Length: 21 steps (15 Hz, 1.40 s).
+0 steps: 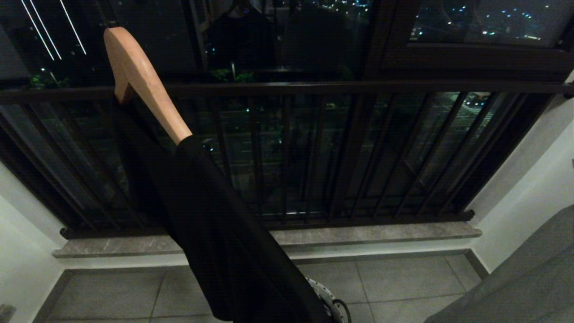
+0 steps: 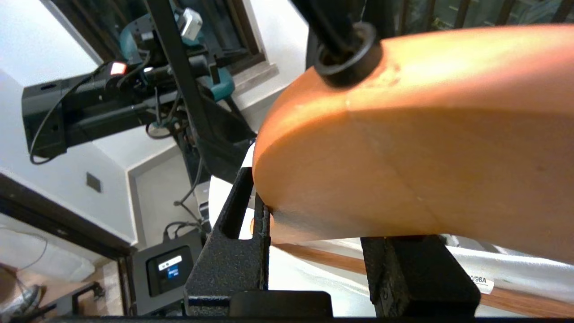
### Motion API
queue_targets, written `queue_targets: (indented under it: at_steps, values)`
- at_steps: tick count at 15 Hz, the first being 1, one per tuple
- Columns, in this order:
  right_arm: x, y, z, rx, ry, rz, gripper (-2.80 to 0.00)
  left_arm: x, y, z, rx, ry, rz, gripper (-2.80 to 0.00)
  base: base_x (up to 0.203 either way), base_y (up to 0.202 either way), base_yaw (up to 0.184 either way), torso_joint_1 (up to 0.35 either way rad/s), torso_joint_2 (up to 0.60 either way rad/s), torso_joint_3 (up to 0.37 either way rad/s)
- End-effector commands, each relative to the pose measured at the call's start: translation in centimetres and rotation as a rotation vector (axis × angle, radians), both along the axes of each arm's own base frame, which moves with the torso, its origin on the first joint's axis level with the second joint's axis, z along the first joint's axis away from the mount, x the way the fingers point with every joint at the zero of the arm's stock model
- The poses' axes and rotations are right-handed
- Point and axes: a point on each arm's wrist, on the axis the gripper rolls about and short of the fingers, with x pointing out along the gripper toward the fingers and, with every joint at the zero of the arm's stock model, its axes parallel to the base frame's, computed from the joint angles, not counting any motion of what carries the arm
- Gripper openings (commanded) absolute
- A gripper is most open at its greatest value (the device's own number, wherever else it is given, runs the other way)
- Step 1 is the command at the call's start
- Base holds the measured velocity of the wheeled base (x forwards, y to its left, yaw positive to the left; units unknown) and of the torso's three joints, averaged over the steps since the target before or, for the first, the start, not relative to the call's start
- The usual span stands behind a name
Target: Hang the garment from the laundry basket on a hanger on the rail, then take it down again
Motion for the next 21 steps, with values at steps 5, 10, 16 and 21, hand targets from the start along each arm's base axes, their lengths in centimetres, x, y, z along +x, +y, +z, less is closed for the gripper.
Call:
queue_targets:
  at_steps: [5, 10, 16, 21]
  values:
    - [2.5, 1.8, 2.0, -0.033, 0.014, -0.055, -2.8, 0.0, 0.0, -0.1, 0.0, 0.002, 0.0, -2.8, 0.0, 0.0, 0.0, 0.0, 0.0, 0.0]
    - [3.4, 2.4, 1.0, -0.144, -0.018, -0.096, -2.8, 0.0, 0.0, 0.0, 0.0, 0.0, 0.0, -2.8, 0.0, 0.0, 0.0, 0.0, 0.0, 0.0]
    - [6.5, 4.2, 1.0, -0.207, -0.029, -0.188, -2.8, 0.0, 0.0, -0.1, 0.0, 0.002, 0.0, -2.8, 0.0, 0.0, 0.0, 0.0, 0.0, 0.0]
    - [9.7, 6.1, 1.9, -0.21, -0.042, -0.174, -2.8, 0.0, 0.0, -0.1, 0.0, 0.002, 0.0, -2.8, 0.0, 0.0, 0.0, 0.0, 0.0, 0.0]
